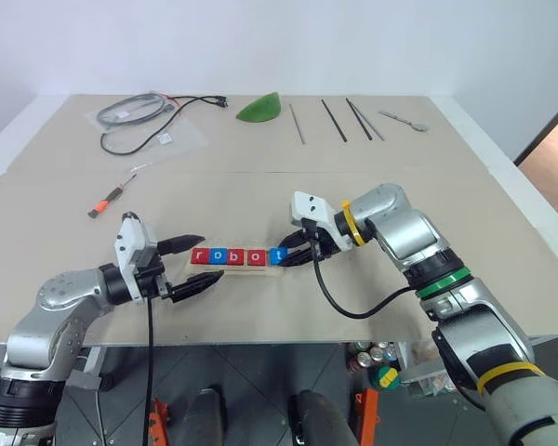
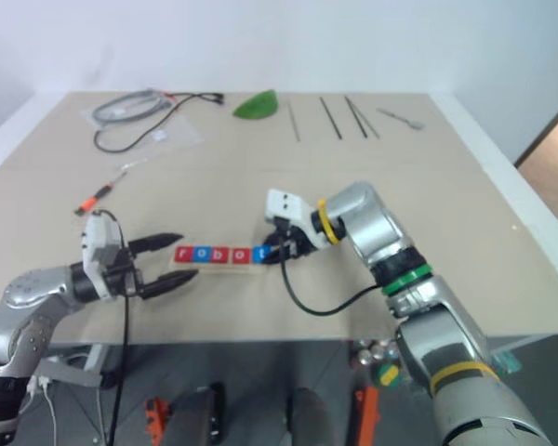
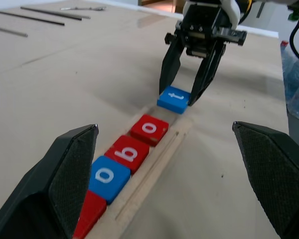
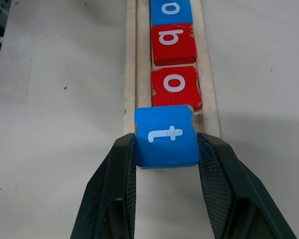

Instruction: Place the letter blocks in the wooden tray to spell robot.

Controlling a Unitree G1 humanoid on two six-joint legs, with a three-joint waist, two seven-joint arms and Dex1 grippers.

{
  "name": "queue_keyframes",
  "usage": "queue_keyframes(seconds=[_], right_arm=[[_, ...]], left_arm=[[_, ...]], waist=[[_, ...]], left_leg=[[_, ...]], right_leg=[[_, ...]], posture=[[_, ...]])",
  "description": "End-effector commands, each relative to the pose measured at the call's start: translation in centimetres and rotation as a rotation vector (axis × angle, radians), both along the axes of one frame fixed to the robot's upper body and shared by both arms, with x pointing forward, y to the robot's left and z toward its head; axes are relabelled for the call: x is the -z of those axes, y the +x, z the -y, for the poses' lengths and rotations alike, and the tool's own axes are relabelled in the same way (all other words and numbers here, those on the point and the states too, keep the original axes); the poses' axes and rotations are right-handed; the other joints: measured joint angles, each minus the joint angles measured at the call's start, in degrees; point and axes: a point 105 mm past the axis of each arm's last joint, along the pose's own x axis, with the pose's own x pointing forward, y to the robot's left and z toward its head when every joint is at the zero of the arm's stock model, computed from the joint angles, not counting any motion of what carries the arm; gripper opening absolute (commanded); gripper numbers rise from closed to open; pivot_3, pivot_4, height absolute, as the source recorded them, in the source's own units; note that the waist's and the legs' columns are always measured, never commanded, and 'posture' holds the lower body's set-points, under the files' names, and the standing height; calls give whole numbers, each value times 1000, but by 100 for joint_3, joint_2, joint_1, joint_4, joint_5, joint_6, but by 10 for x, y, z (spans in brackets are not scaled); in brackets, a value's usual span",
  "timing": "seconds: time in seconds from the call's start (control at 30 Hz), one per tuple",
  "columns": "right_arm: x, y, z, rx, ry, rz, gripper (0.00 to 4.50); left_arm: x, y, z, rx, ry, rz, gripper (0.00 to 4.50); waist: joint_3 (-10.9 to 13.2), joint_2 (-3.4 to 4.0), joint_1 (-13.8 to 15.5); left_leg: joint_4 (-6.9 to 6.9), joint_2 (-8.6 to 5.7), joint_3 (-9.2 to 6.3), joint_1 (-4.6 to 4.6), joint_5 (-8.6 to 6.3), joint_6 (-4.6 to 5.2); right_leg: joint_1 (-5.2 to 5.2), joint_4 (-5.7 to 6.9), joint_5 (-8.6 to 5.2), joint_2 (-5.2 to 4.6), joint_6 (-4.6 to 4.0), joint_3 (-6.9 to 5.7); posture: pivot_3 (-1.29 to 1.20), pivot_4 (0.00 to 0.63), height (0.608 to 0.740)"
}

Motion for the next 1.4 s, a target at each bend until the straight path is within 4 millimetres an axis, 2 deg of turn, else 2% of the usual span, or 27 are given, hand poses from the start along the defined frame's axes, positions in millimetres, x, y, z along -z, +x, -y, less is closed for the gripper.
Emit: queue_keyframes(seconds=[0.03,0.23,0.77,1.0,1.4], right_arm=[[-12,6,-6,-36,-16,51,1183],[-8,8,-5,-62,-57,50,1183],[-10,13,-20,-105,-90,62,1183],[-9,16,-20,-113,-101,64,1183],[-10,13,-34,-144,-90,64,1183]], left_arm=[[-11,-4,1,0,1,55,4500],[-9,-6,1,-12,7,59,4500],[-12,-6,8,-14,-15,80,4500],[-13,-7,6,-29,-21,84,4500],[-13,-5,7,-34,-31,86,4500]], waist=[[0,0,1],[0,0,6],[0,0,4],[0,0,3],[0,0,3]], left_leg=[[0,0,0,0,0,0],[-3,0,0,-1,0,0],[-4,0,0,-1,-2,-3],[-5,0,0,0,-2,-3],[-8,0,0,0,-2,-3]], right_leg=[[0,0,-2,0,1,0],[0,0,-6,0,2,0],[-2,0,-5,0,0,0],[-2,0,-5,1,0,0],[-4,0,-5,1,0,0]], posture=[[0,150,740],[0,150,740],[0,150,740],[0,150,740],[0,150,740]])
